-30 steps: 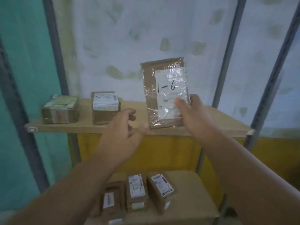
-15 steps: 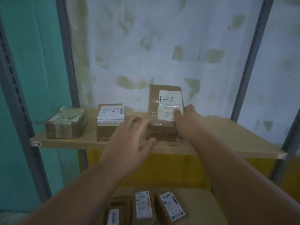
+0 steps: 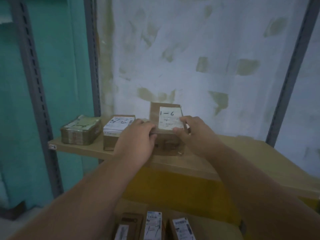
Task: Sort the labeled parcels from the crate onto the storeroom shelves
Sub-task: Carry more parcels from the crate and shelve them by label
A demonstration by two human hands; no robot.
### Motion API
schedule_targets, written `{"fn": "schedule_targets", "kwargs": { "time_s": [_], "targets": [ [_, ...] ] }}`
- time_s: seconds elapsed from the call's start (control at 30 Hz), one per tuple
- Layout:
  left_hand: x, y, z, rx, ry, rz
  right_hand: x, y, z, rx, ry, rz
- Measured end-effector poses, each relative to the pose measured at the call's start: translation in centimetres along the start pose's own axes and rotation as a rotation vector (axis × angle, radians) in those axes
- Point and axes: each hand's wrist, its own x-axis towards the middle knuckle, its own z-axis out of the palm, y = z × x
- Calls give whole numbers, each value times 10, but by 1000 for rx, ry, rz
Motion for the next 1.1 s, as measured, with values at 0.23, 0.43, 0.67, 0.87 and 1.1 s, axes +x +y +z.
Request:
{"fn": "schedule_targets", "kwargs": {
  "time_s": [0.23,0.43,0.67,0.87,1.1],
  "targets": [
    [-13,4,-9,43,12,-64,-20,-12,-2,-77,135,-198],
    [-89,-41,-49,14,9,-119,-46,-86,20,6,223,-398],
    [-184,-177,-138,187,36,-317,-65,-247,115,206,179,-655],
    [-260,-315,-248,388,13,-466,-81,-412,223,355,73,-764],
    [-298,-457,-315,484,-69,-641,-61,-533,331,344,-74,-760]
  ]
}}
